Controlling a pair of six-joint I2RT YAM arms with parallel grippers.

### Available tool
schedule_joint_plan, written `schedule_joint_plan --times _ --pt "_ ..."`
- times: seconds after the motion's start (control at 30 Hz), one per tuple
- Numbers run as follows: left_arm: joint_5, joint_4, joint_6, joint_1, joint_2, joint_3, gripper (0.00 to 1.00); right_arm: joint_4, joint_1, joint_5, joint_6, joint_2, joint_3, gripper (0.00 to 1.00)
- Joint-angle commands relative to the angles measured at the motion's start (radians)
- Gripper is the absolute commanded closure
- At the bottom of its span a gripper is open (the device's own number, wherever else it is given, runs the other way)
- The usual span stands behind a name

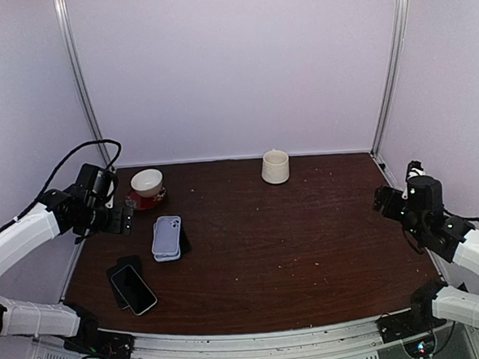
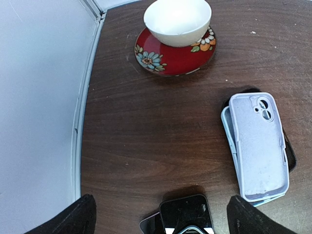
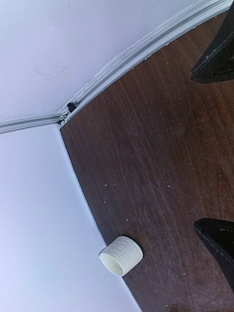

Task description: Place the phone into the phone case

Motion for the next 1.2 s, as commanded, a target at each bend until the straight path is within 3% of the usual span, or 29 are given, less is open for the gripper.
schedule_joint_plan --times 0.0,0.27,0.47,0.6,0.7,0.83,0.97,1.1,1.17 --pt "0.038 0.019 -0.008 0.007 -0.027 0.014 0.02 0.068 0.001 0.033 0.050 -0.043 -0.014 0.01" --pt "0.165 0.074 -0.019 0.007 -0.100 -0.028 0.03 0.211 0.000 0.002 0.054 -0.201 -0.126 0.00" --pt "0.348 0.082 0.055 0.007 -0.095 -0.019 0.04 0.153 -0.001 -0.215 -0.082 -0.203 -0.053 0.01" --pt "0.422 -0.095 0.031 0.005 0.036 0.092 0.19 0.086 0.000 -0.332 -0.124 -0.055 0.075 0.01" --pt "0.527 -0.107 0.021 -0.009 0.102 0.077 0.33 0.050 0.002 -0.425 -0.133 0.087 0.176 0.01" --pt "0.536 -0.124 0.018 -0.021 0.181 0.069 0.52 0.040 0.055 -0.485 -0.151 0.252 0.269 0.00" --pt "0.586 -0.047 -0.115 -0.021 0.160 0.016 0.59 0.051 0.132 -0.437 -0.162 0.360 0.314 0.01" --pt "0.465 -0.006 -0.350 -0.002 0.090 -0.114 0.58 0.057 0.190 -0.410 -0.183 0.420 0.336 0.01" --pt "0.446 -0.025 -0.470 0.028 0.080 -0.162 0.53 0.053 0.209 -0.395 -0.191 0.440 0.343 0.01"
